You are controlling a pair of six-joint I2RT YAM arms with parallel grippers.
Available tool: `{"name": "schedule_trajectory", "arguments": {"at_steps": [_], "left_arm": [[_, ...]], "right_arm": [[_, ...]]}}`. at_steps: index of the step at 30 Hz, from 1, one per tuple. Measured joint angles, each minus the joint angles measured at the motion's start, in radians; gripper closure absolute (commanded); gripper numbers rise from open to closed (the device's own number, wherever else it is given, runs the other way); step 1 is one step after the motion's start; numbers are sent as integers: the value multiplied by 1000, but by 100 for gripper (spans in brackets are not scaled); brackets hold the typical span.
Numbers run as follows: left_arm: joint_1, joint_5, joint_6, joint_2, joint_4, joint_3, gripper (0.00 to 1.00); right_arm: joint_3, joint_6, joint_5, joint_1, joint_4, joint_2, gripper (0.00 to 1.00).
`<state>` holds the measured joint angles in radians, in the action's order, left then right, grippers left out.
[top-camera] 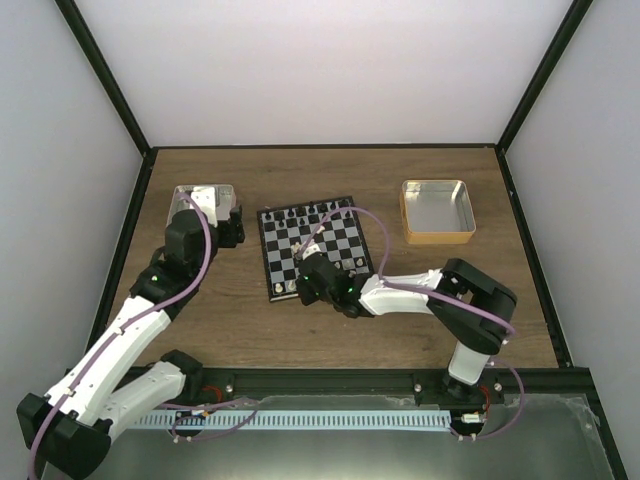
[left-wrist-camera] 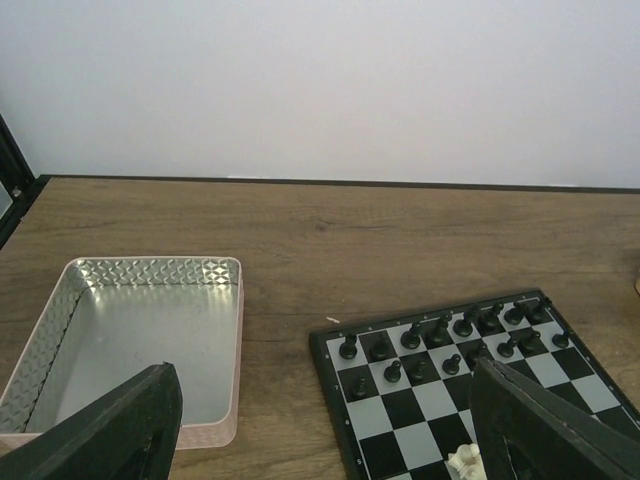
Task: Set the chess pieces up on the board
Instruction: Place the chess piece on the chessboard.
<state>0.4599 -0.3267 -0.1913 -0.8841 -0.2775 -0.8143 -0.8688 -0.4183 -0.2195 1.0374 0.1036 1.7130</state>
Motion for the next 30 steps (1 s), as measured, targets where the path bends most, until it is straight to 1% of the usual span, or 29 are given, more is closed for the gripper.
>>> {"name": "schedule_trajectory", "arguments": {"at_steps": [5,11,14,15,17,22,27,30], "left_arm": [[0,-3,0,-4,0,0,19],[0,-5,2,-5,0,0,19],[0,-5,2,-5,0,0,19],[0,-5,2,-6,0,0,19],[0,-3,2,-7,0,0,18],[0,6,2,-7,0,0,18],[0,30,6,-7,-1,0,15],[0,50,9,-7,-1,0,14]], "right_arm": [[-2,4,-35,0,19,24,97],[-2,4,-53,0,25,27,91],[-2,6,-53,0,25,27,83],[-2,6,-52,0,25,27,79],[-2,6,-49,0,24,27,73],[-2,-13,-46,0,7,7,69],[-23,-38,-46,0,-31,-61,58],[-34,-62,-51,0,-51,-124,53]]}}
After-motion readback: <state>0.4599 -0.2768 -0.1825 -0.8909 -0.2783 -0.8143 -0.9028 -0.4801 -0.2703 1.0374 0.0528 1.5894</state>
